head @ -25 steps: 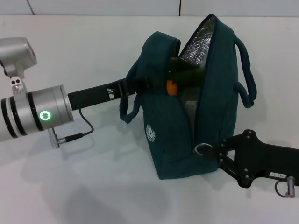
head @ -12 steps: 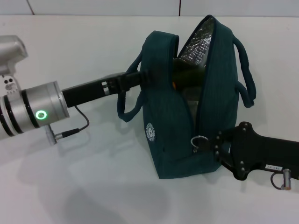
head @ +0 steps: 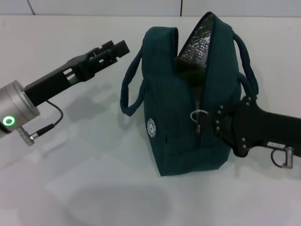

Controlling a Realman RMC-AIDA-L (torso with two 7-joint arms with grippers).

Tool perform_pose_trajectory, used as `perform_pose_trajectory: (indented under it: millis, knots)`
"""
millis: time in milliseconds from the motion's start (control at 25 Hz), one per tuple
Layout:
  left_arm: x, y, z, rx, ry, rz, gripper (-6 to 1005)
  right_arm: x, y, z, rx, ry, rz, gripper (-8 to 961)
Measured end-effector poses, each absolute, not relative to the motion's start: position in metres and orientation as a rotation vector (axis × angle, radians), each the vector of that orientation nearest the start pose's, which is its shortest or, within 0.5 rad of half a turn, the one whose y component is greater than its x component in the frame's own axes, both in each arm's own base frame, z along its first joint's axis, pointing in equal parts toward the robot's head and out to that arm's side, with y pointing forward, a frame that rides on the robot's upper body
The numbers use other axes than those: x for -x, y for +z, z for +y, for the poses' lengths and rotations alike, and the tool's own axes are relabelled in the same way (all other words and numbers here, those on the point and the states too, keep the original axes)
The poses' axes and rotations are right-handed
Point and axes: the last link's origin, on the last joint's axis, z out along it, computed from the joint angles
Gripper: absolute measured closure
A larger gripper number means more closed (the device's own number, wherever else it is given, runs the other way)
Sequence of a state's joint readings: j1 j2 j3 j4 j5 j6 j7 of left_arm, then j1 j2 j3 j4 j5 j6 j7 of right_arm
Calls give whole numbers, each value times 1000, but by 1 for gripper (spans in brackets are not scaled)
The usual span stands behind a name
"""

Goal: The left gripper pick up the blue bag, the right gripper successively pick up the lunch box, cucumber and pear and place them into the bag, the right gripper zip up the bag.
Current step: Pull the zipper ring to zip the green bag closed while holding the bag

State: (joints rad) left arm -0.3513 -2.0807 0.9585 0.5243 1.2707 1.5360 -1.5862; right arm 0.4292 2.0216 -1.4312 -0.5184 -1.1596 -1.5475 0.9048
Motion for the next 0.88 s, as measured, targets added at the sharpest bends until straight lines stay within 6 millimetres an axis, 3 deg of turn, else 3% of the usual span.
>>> perform_pose_trajectory:
  millis: [120, 880]
  knots:
    - [266, 11, 304, 2218, -1425, -1108, 106, -218, -37, 299, 2707, 1096, 74, 945]
    - [272, 15, 301, 2208, -1395, -1039, 117, -180, -29, 338, 2639, 1104, -48, 944]
